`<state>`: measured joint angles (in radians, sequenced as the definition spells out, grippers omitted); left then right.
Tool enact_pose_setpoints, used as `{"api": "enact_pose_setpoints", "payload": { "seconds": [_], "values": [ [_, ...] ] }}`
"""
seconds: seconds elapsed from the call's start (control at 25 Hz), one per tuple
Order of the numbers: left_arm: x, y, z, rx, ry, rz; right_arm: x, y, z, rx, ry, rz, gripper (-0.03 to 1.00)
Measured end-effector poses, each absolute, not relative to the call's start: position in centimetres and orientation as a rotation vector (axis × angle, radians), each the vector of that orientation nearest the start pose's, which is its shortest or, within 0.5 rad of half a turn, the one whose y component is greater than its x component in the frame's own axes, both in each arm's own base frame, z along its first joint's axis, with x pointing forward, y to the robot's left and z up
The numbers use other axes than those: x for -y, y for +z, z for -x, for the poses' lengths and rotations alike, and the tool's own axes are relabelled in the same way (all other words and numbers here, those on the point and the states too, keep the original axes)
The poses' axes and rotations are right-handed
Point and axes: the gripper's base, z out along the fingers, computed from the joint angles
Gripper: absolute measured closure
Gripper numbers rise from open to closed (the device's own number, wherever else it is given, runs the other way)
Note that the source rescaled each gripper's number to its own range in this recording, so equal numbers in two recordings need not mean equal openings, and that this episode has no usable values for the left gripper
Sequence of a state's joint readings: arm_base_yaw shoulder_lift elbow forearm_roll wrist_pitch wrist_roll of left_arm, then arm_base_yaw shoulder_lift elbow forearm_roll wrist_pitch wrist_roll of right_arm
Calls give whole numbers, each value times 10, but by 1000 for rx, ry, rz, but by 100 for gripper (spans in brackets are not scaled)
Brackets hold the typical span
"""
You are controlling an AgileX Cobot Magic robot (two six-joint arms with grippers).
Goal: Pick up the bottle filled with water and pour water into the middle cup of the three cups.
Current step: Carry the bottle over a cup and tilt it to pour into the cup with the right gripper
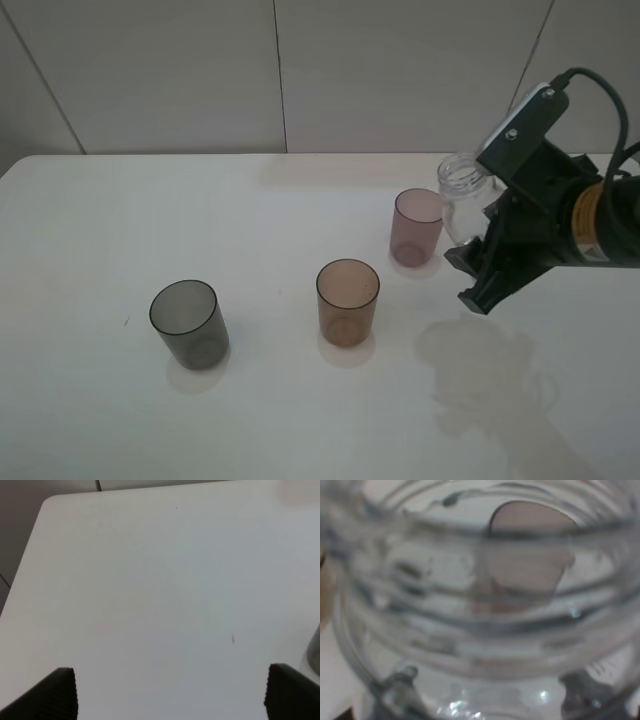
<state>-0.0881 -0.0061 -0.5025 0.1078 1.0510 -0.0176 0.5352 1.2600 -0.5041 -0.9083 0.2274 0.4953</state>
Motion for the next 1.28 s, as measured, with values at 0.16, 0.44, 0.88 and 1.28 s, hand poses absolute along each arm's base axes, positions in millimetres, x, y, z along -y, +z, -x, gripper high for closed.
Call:
{"api": "enact_pose_setpoints", "payload": {
  "seconds": [0.16,0.44,0.88,1.28],
  "values": [
    [-9,279,5,-2021,62,-66,-105,195,-199,-2166,-183,1027,95],
    [-9,279,5,-2021,62,-66,-121,187,-202,-2134,-378,1157,95],
    [-9,279,5,-2021,62,-66,-145,179,-215,-2069,-582,1290,95],
    [-9,279,5,-2021,62,-66,-167,171,-206,-1883,-727,1486,95]
  ]
}}
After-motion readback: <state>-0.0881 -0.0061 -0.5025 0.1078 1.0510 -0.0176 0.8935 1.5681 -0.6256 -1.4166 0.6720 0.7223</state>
